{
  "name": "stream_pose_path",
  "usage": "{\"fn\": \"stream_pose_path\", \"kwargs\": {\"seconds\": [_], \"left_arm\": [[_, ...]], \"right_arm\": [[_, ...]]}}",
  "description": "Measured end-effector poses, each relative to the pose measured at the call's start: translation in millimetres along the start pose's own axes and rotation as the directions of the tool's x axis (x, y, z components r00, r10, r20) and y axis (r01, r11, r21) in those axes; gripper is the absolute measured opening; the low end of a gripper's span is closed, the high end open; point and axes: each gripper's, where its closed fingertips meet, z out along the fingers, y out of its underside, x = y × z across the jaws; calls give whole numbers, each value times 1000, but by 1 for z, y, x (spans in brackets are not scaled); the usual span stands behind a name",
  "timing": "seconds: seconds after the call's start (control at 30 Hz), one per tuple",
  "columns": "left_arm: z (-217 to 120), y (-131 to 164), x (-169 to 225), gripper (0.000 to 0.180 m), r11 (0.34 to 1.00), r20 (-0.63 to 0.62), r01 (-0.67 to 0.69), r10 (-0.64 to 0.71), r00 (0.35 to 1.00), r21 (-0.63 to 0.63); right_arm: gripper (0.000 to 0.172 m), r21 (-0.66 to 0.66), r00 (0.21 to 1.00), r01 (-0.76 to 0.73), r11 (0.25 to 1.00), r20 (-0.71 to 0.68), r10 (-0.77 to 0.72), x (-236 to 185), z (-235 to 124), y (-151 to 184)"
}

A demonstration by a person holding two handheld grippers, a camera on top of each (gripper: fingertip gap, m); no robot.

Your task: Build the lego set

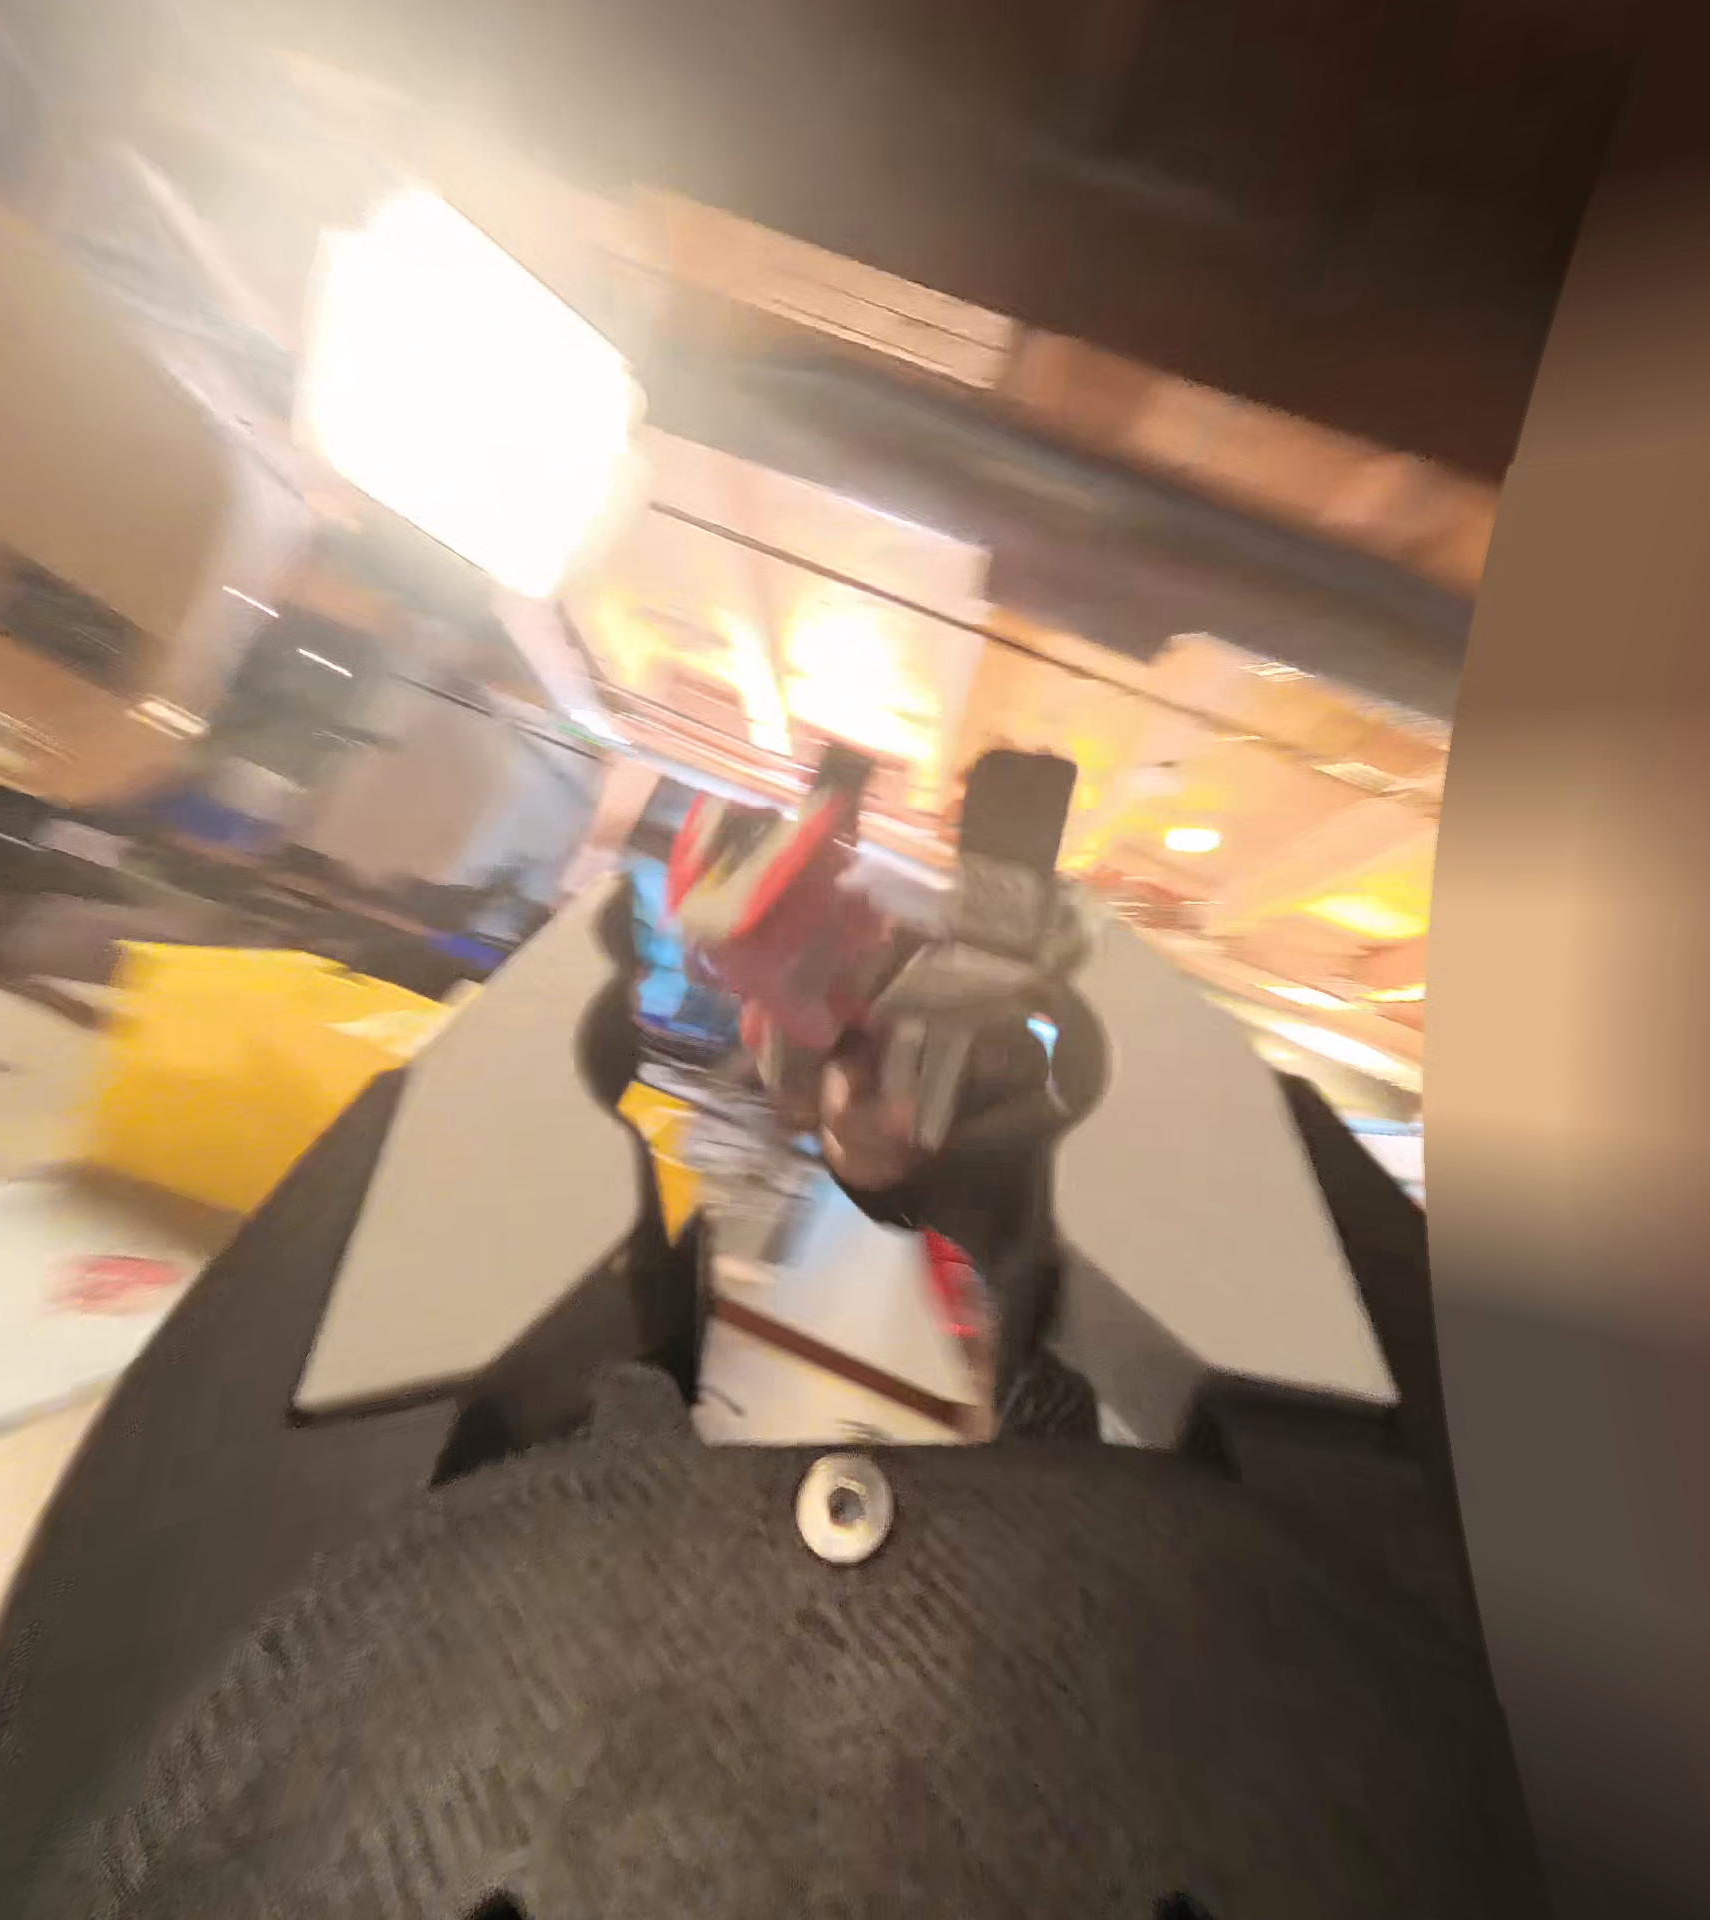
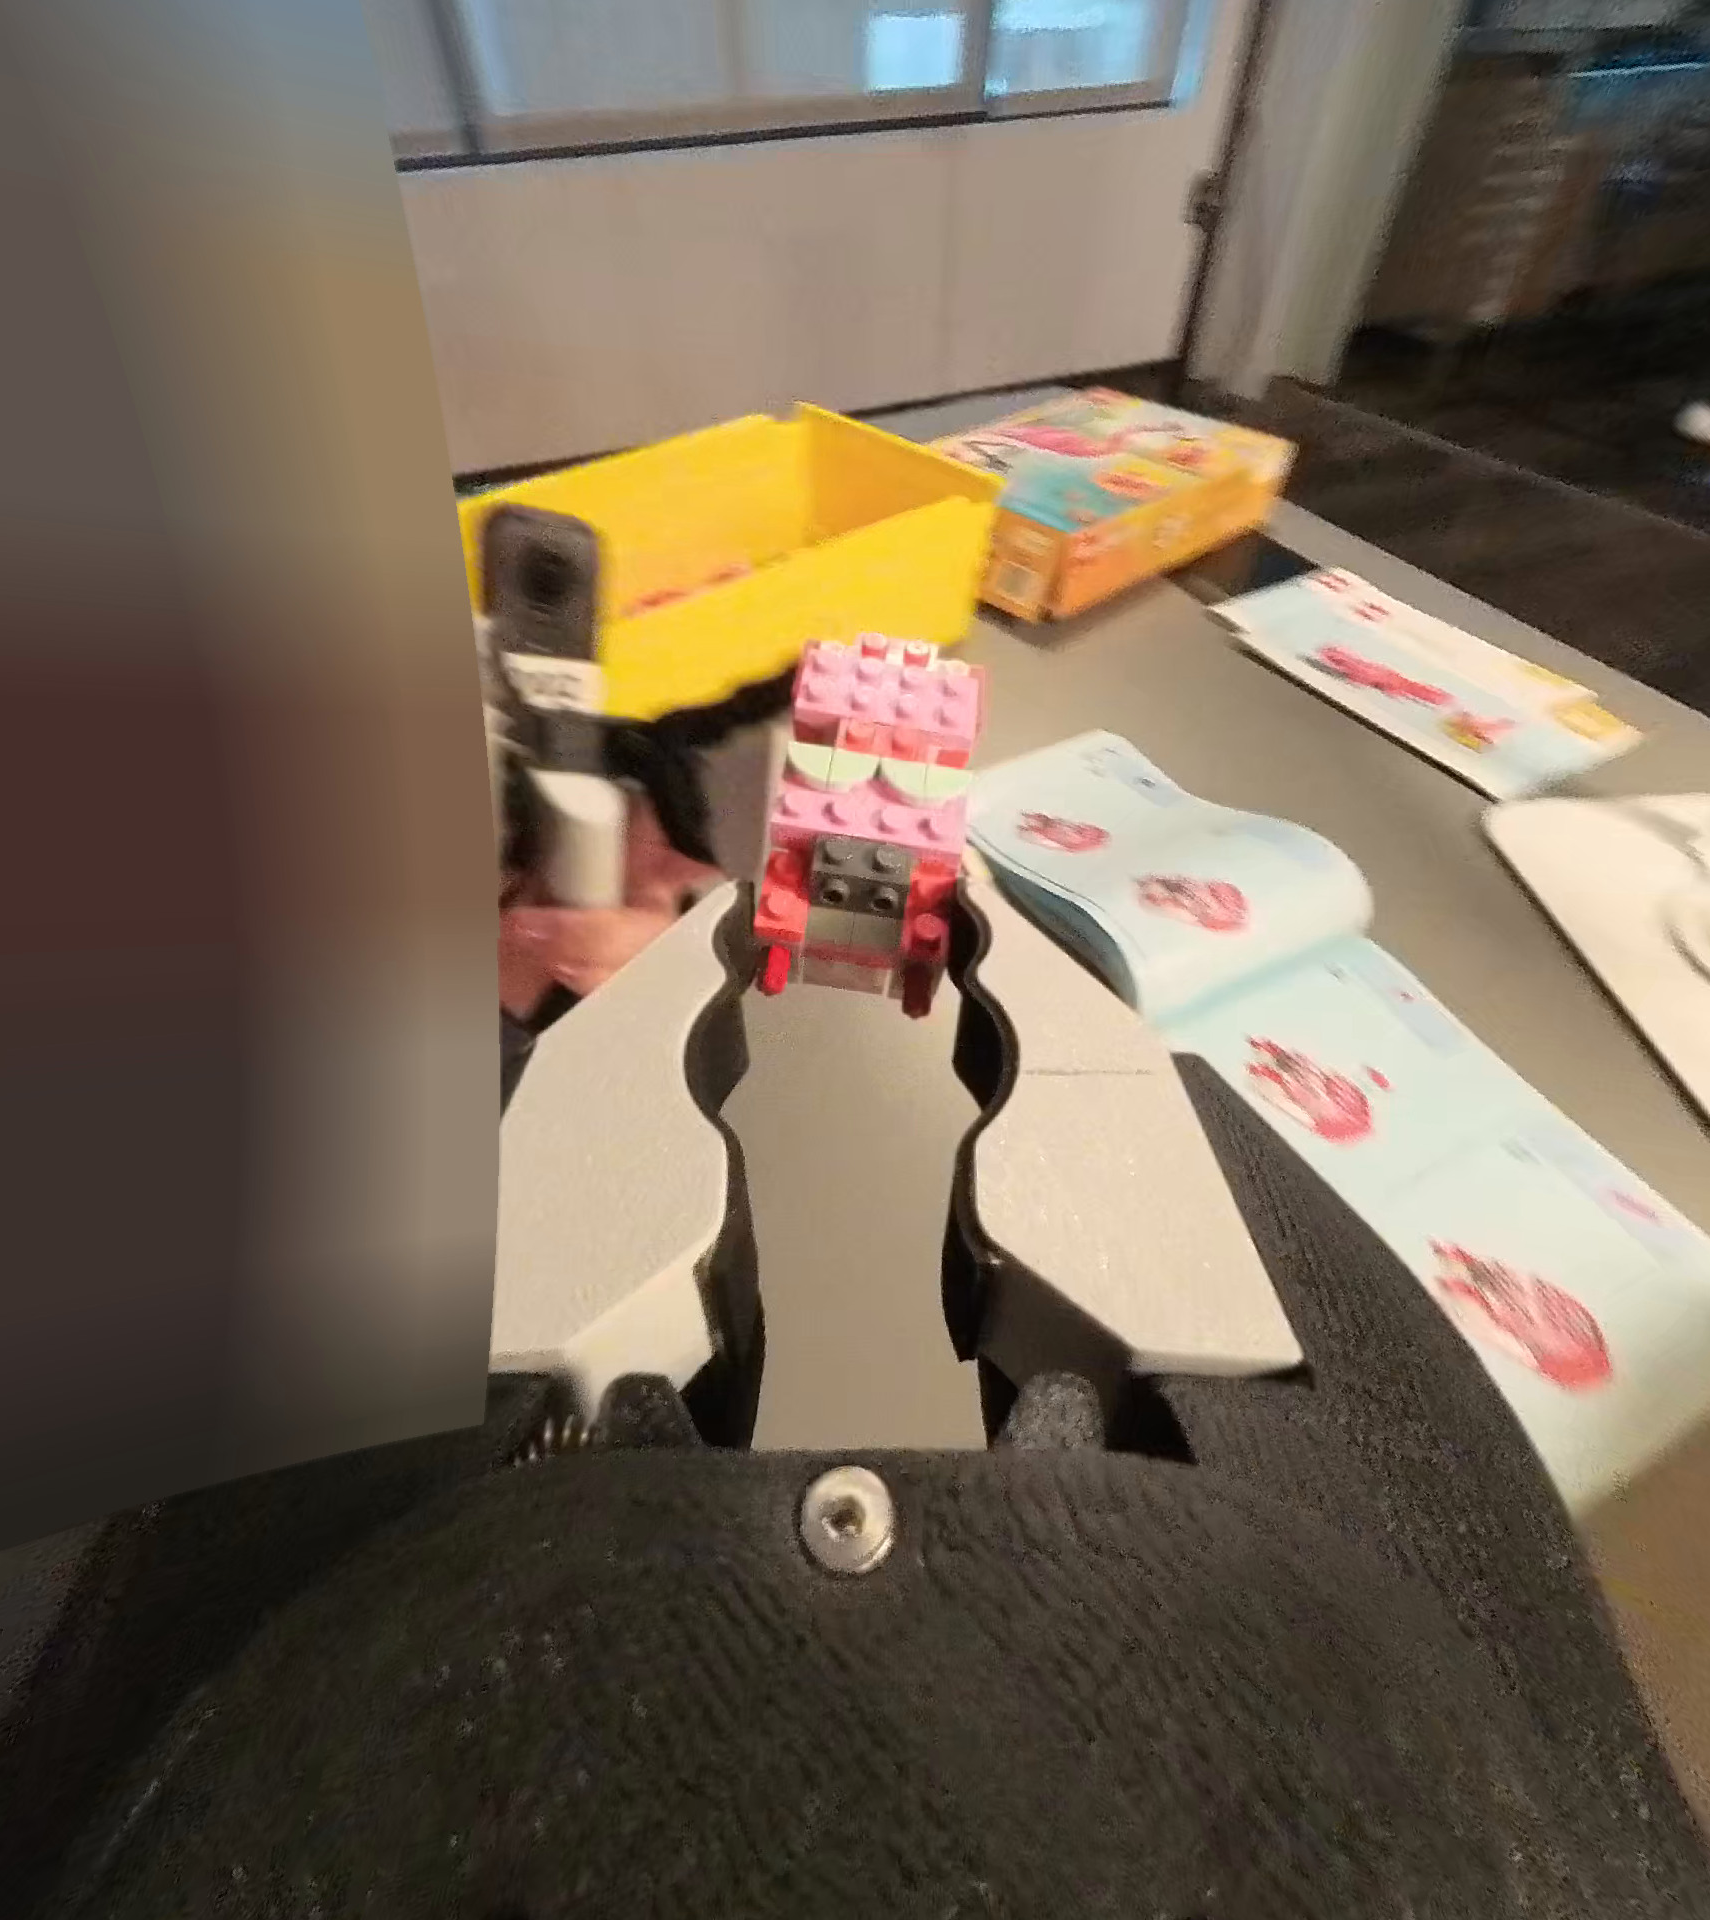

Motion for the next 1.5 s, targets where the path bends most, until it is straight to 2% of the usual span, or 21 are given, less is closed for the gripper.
{"fn": "stream_pose_path", "kwargs": {"seconds": [0.07, 0.13, 0.27, 0.4, 0.5, 0.7, 0.87, 1.13, 1.27, 1.33, 1.4, 1.5], "left_arm": [[-4, -8, -5, 83, 991, 89, -133, 130, 987, 20], [-11, -20, -6, 78, 960, 173, -276, 264, 949, 52], [-25, -44, -3, 72, 886, 305, -447, 396, 866, 119], [-40, -64, 5, 59, 755, 438, -641, 536, 722, 134], [-39, -64, 9, 58, 733, 441, -668, 559, 702, 133], [-46, -69, -2, 57, 790, 455, -587, 465, 760, 174], [-45, -69, -4, 57, 799, 457, -578, 456, 764, 169], [-46, -69, -8, 57, 811, 460, -560, 437, 773, 170], [-49, -72, -6, 53, 801, 474, -572, 440, 762, 176], [-50, -74, -3, 51, 783, 481, -595, 457, 748, 180], [-49, -72, -3, 50, 784, 478, -596, 463, 746, 171], [-49, -72, -5, 50, 791, 480, -587, 453, 752, 173]], "right_arm": [[35, -30, 993, -21, 999, -118, 17, 24, -5, 25], [35, -107, 978, -44, 993, -209, 21, 41, -3, 59], [36, -257, 960, -74, 964, -281, -1, 56, 14, 116], [36, -333, 950, -71, 940, -309, -38, 61, 28, 140], [36, -378, 941, -64, 924, -331, -71, 68, 31, 150], [36, -363, 942, -117, 924, -337, -13, 71, 33, 158], [53, -393, 950, -175, 903, -307, 50, 65, 34, 169], [56, -370, 965, -168, 914, -252, 75, 39, 40, 165], [60, -307, 957, -39, 951, -284, -52, 45, 27, 145], [59, -249, 918, 74, 966, -361, -164, 59, 13, 127], [52, -162, 846, 209, 964, -465, -261, 73, -4, 105], [25, 14, 655, 444, 896, -688, -314, 86, -39, 68]]}}
